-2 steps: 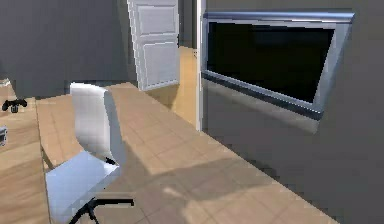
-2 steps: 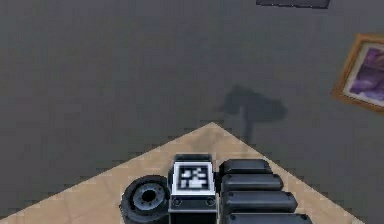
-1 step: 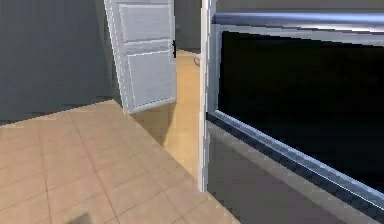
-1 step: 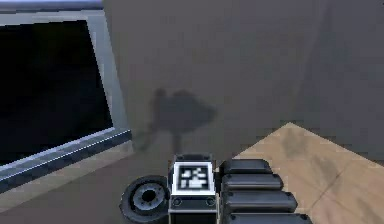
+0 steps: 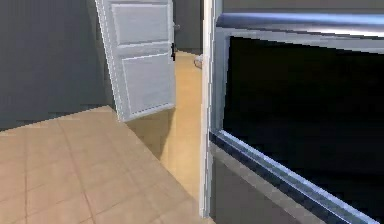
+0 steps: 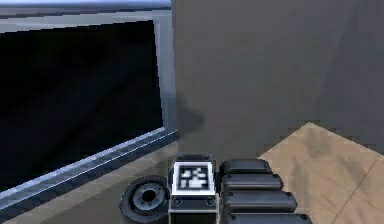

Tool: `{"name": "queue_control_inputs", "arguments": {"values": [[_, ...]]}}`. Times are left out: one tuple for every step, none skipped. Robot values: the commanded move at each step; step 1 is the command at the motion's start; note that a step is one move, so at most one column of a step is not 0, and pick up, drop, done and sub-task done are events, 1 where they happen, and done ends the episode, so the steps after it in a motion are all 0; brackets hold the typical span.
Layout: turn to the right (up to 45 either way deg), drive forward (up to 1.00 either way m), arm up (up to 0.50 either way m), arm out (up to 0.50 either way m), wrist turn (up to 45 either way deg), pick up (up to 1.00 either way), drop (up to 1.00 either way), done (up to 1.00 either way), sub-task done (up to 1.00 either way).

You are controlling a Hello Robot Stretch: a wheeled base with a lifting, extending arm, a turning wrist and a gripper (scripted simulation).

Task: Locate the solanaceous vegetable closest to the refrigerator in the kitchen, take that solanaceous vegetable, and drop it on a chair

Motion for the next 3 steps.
{"name": "queue_control_inputs", "arguments": {"values": [[-36.0,0.00,0.00,0.00,0.0,0.00,0.00,0.00,0.00],[0.0,0.45,0.00,0.00,0.0,0.00,0.00,0.00,0.00],[-21.0,0.00,0.00,0.00,0.0,0.00,0.00,0.00,0.00]]}}
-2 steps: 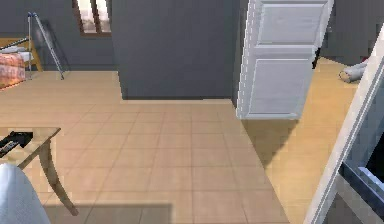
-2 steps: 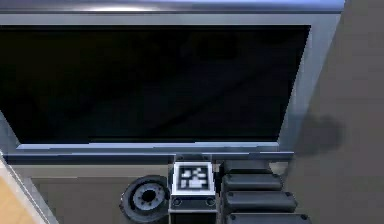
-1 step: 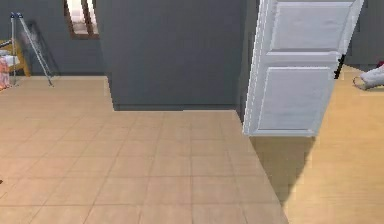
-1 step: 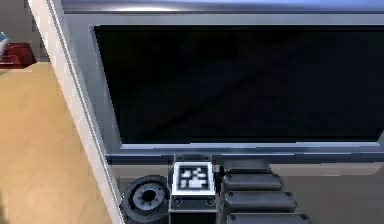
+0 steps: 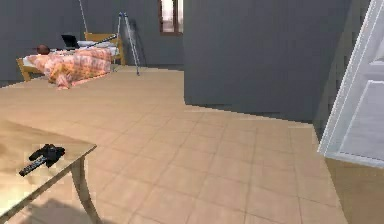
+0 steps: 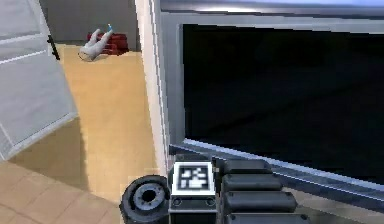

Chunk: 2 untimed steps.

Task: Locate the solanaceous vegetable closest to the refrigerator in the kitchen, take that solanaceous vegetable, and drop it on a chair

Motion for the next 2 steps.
{"name": "queue_control_inputs", "arguments": {"values": [[0.0,0.30,0.00,0.00,0.0,0.00,0.00,0.00,0.00],[6.0,0.00,0.00,0.00,0.0,0.00,0.00,0.00,0.00]]}}
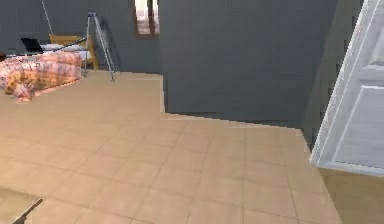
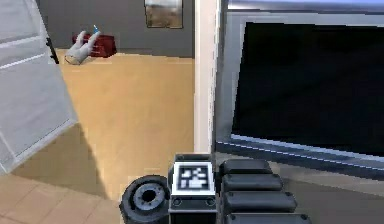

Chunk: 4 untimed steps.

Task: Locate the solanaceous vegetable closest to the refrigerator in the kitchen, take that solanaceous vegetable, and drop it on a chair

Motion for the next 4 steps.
{"name": "queue_control_inputs", "arguments": {"values": [[-3.0,0.00,0.00,0.00,0.0,0.00,0.00,0.00,0.00],[-45.0,0.00,0.00,0.00,0.0,0.00,0.00,0.00,0.00],[-45.0,0.00,0.00,0.00,0.0,0.00,0.00,0.00,0.00],[-45.0,0.00,0.00,0.00,0.0,0.00,0.00,0.00,0.00]]}}
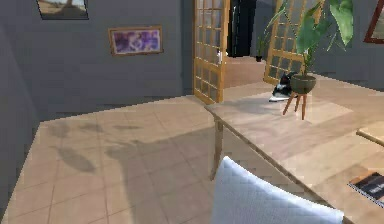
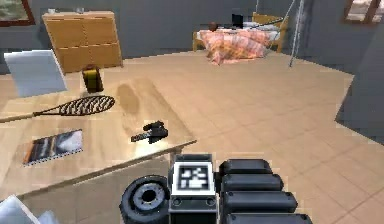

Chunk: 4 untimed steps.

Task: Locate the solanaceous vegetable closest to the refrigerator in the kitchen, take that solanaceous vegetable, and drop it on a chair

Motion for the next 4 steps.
{"name": "queue_control_inputs", "arguments": {"values": [[-12.0,0.00,0.00,0.00,0.0,0.00,0.00,0.00,0.00],[-3.0,0.00,0.00,0.00,0.0,0.00,0.00,0.00,0.00],[0.0,0.25,0.00,0.00,0.0,0.00,0.00,0.00,0.00],[-36.0,0.00,0.00,0.00,0.0,0.00,0.00,0.00,0.00]]}}
